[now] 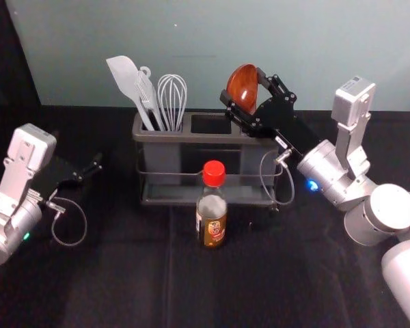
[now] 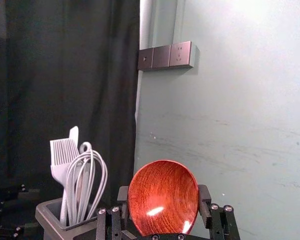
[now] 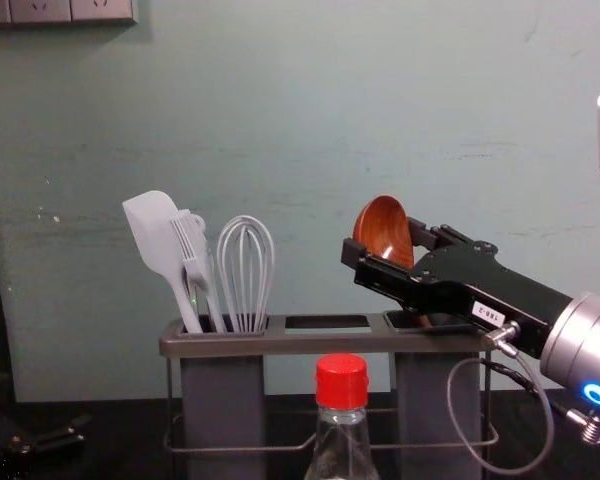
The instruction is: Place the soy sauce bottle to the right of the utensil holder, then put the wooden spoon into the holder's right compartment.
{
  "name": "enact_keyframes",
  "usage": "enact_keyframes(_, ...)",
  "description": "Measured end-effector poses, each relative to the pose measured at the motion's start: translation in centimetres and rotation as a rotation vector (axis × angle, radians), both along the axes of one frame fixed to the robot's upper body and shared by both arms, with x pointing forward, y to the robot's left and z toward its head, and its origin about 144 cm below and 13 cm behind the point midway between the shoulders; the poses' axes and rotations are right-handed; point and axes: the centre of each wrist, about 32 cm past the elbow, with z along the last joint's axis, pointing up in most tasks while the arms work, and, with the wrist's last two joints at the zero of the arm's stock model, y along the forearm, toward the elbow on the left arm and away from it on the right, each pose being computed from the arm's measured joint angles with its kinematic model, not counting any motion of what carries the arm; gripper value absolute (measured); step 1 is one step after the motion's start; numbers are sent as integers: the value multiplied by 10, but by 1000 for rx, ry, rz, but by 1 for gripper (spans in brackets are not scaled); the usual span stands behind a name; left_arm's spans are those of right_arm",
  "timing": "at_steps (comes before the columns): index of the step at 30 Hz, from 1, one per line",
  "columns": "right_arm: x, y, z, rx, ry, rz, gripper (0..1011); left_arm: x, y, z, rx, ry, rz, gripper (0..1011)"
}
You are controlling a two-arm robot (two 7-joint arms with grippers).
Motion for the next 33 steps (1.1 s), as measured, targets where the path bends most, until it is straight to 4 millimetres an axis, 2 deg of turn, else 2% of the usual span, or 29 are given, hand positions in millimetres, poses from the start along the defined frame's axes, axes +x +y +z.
enact_keyframes(4, 0, 0, 0, 0, 0, 0, 851, 0, 0, 0, 0, 0, 0, 1005)
enact_keyframes(10, -1, -1, 0, 5, -2, -5, 1002, 0, 0, 0, 0, 0, 0, 1005)
enact_keyframes(22, -2, 0, 3, 16, -9, -8, 1004, 0, 0, 0, 0, 0, 0, 1005)
enact_keyframes(33, -18, -4, 26, 43, -85, -12, 1004, 0, 0, 0, 0, 0, 0, 1005)
